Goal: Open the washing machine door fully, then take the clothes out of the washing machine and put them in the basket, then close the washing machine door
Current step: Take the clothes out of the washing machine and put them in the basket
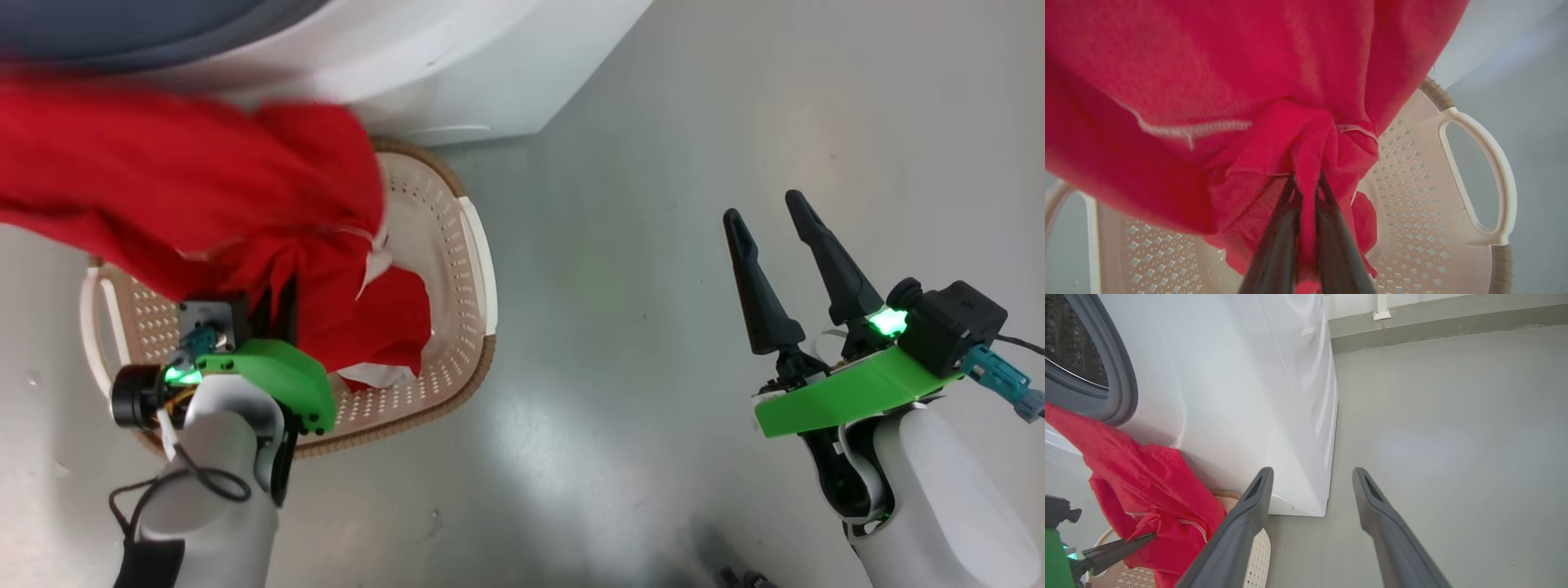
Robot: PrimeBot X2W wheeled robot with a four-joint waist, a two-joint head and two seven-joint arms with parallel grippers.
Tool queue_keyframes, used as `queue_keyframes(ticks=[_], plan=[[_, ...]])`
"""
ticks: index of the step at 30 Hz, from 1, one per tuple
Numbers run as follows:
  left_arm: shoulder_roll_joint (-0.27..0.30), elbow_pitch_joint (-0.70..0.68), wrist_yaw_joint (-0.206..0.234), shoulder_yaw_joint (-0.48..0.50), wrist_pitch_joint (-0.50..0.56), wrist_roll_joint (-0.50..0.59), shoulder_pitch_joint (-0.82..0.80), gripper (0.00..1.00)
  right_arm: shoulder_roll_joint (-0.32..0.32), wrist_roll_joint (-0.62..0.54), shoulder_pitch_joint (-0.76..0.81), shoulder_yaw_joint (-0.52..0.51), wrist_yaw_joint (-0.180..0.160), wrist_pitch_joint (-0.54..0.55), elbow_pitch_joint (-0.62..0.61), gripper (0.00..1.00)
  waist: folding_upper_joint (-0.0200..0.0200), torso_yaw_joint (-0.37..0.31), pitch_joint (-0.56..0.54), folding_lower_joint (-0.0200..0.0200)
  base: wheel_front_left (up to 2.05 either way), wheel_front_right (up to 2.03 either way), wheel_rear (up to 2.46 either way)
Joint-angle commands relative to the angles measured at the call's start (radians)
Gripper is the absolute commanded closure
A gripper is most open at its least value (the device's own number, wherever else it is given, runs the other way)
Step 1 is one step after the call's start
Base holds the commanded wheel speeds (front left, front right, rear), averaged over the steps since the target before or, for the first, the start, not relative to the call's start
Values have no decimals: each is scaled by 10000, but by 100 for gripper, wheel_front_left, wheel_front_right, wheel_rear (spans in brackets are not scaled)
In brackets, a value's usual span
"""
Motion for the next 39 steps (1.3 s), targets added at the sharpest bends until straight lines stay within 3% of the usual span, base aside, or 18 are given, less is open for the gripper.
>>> queue_keyframes(ticks=[1, 11, 14, 16, 17, 18, 19, 20, 21, 22, 39], plan=[[211, 151, -108, 140, -51, 113, -127, 100, 47, 8, -43, 275, 62, -63, -256, 0, 0, -101, 254, -1, 0, 0, 0], [334, 1102, -64, 123, -51, 154, -1003, 100, 112, 31, -333, 346, 62, -63, -290, 0, 0, -220, 747, -1, 0, 0, 0], [393, 1243, -37, 156, -51, 127, -1118, 89, 126, 32, -367, 347, 62, -63, -296, 0, 0, -238, 819, -1, 0, 0, 0], [430, 1334, -38, 174, -51, 105, -1176, 60, 131, 32, -383, 341, 62, -63, -303, 0, 0, -244, 857, -1, 0, 0, 0], [446, 1368, -38, 178, -51, 99, -1198, 52, 132, 31, -389, 339, 62, -63, -304, 0, 0, -246, 876, -1, 0, 0, 0], [446, 1368, -38, 178, -51, 99, -1198, 52, 132, 31, -389, 339, 62, -63, -304, 0, 0, -246, 876, -1, 0, 0, 0], [458, 1402, -42, 183, -51, 90, -1216, 41, 131, 30, -395, 334, 62, -63, -307, 0, 0, -243, 890, -1, 0, 0, 0], [470, 1431, -50, 187, -51, 80, -1230, 20, 129, 27, -397, 326, 62, -63, -305, 0, 0, -238, 898, -1, 0, 0, 0], [476, 1455, -56, 187, -51, 74, -1247, 5, 127, 23, -400, 316, 62, -63, -303, 0, 0, -231, 909, -1, 0, 0, 0], [480, 1473, -61, 186, -51, 68, -1265, 0, 123, 19, -403, 305, 62, -63, -303, 0, 0, -221, 919, -1, 0, 0, 0], [386, 871, -156, 487, -51, -265, -835, 0, 24, -24, -315, 156, 62, -63, -157, 0, 0, 104, 221, -1, 0, 0, 0]])
